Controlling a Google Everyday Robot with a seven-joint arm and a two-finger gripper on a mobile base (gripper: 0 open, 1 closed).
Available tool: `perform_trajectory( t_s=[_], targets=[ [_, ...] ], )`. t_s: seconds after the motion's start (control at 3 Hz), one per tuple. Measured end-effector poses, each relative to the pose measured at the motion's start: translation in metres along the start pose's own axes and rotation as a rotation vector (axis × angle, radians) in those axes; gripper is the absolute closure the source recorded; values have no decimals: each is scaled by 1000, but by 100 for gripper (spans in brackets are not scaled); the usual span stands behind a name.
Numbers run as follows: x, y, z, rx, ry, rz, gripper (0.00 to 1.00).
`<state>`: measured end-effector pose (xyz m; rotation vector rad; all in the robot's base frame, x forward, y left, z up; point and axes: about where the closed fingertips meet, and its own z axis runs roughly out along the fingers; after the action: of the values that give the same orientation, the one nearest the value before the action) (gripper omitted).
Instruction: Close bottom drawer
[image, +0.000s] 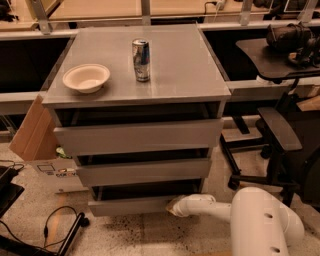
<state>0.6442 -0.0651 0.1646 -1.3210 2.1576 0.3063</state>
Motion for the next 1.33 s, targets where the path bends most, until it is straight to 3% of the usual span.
perform_trajectory(
  t_s=[1.0, 1.33],
  targets=[
    [0, 5, 4, -8, 0, 0, 12],
    [0, 7, 5, -10, 0, 0, 0]
  ],
)
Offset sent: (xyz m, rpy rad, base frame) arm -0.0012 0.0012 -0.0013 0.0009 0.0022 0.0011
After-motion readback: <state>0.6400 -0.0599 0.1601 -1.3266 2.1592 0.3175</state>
